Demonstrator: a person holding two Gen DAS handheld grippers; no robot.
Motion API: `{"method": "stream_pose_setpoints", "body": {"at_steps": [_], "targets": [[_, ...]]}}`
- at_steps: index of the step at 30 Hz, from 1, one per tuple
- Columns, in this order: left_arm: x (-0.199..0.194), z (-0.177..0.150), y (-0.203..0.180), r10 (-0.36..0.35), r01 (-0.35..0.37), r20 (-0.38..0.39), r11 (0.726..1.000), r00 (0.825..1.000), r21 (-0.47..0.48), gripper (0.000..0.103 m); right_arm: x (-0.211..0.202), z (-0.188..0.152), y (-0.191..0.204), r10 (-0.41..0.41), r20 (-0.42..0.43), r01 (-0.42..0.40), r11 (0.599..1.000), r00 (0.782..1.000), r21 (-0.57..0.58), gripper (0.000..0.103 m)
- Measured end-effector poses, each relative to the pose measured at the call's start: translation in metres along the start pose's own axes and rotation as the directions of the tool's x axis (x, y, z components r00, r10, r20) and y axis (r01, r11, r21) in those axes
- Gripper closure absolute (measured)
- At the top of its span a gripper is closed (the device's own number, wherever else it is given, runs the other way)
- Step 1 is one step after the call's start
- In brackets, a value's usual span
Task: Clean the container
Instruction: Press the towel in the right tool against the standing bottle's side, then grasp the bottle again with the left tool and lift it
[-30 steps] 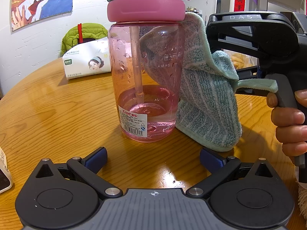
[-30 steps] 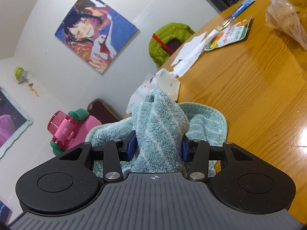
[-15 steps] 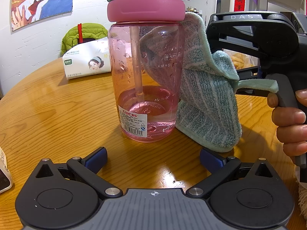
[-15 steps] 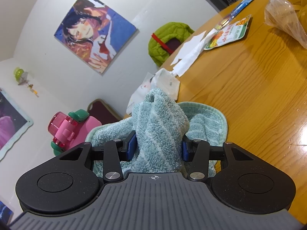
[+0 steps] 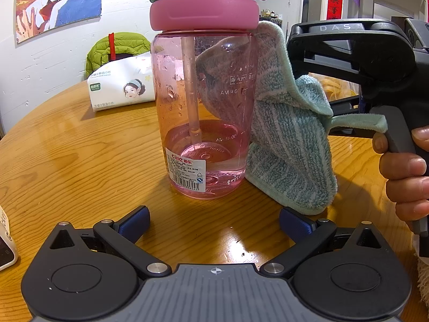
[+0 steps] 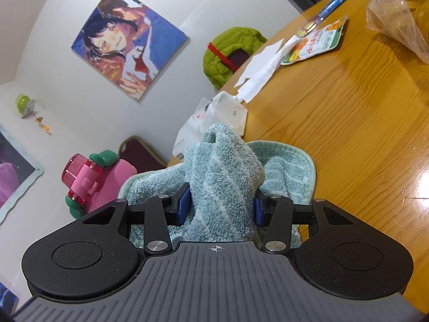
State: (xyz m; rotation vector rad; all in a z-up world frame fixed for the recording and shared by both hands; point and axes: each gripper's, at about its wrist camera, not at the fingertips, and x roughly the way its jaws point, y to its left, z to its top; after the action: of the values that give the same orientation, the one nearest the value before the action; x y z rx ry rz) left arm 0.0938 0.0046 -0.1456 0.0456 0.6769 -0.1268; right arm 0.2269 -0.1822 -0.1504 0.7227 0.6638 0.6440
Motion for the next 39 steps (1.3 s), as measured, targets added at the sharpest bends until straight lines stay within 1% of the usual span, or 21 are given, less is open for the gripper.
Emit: {"method": "stream_pose_setpoints", "body": {"at_steps": [8, 11, 13, 15, 18, 20, 22, 24, 26, 30, 31, 32, 35, 39], "targets": [[0.001, 0.000, 0.000, 0.004, -0.004, 0.002, 1.000, 1.000, -0.002, 0.001, 0.001, 0.000, 0.000, -0.004, -0.006, 0.005, 1.000, 1.000, 0.004, 0.052], [-0.003, 0.000, 0.000, 0.036, -0.036, 0.013, 0.999, 0.999, 0.001, 0.001, 0.002, 0.000, 0.001, -0.007, -0.004, 0.007, 1.000, 1.000, -0.002, 0.052], [-0.012, 0.001, 0.002, 0.048, -0.049, 0.044, 0.999, 0.998, 0.011, 0.001, 0.002, 0.001, 0.002, -0.008, -0.001, 0.008, 1.000, 1.000, -0.006, 0.052], [-0.025, 0.001, 0.007, 0.026, -0.026, 0.106, 1.000, 0.994, 0.002, 0.001, 0.003, 0.001, 0.004, -0.009, 0.002, 0.009, 1.000, 1.000, -0.010, 0.052], [-0.038, -0.001, 0.016, -0.014, 0.019, 0.199, 1.000, 0.980, -0.024, 0.001, 0.003, 0.001, 0.006, -0.011, 0.007, 0.011, 1.000, 1.000, -0.016, 0.052], [-0.040, 0.001, 0.019, -0.044, 0.050, 0.221, 0.999, 0.974, -0.019, 0.002, 0.004, 0.001, 0.007, -0.012, 0.010, 0.012, 1.000, 1.000, -0.021, 0.052], [-0.039, 0.004, 0.021, -0.056, 0.060, 0.225, 0.998, 0.973, -0.010, 0.005, 0.005, 0.003, 0.007, -0.013, 0.010, 0.014, 1.000, 1.000, -0.021, 0.052], [-0.036, 0.009, 0.021, -0.059, 0.060, 0.228, 0.998, 0.972, 0.002, 0.011, 0.007, 0.004, 0.006, -0.015, 0.010, 0.015, 1.000, 1.000, -0.020, 0.052], [-0.032, 0.015, 0.020, -0.063, 0.060, 0.230, 0.998, 0.971, 0.019, 0.020, 0.008, 0.006, 0.005, -0.017, 0.010, 0.017, 1.000, 1.000, -0.020, 0.051], [-0.022, 0.028, 0.016, -0.057, 0.045, 0.225, 0.997, 0.973, 0.061, 0.027, 0.011, 0.010, 0.004, -0.021, 0.010, 0.021, 1.000, 1.000, -0.020, 0.051], [-0.019, 0.030, 0.015, -0.061, 0.046, 0.225, 0.996, 0.972, 0.070, 0.034, 0.012, 0.011, 0.004, -0.022, 0.010, 0.022, 1.000, 1.000, -0.020, 0.051], [-0.017, 0.032, 0.015, -0.066, 0.049, 0.225, 0.996, 0.972, 0.079, 0.037, 0.013, 0.012, 0.003, -0.023, 0.011, 0.023, 1.000, 1.000, -0.020, 0.051], [-0.011, 0.041, 0.015, -0.089, 0.068, 0.213, 0.992, 0.973, 0.103, 0.037, 0.015, 0.015, 0.002, -0.025, 0.011, 0.026, 0.999, 1.000, -0.019, 0.051], [-0.002, 0.044, 0.022, -0.140, 0.116, 0.226, 0.987, 0.964, 0.115, 0.037, 0.018, 0.018, 0.001, -0.029, 0.011, 0.029, 0.999, 1.000, -0.019, 0.051]]}}
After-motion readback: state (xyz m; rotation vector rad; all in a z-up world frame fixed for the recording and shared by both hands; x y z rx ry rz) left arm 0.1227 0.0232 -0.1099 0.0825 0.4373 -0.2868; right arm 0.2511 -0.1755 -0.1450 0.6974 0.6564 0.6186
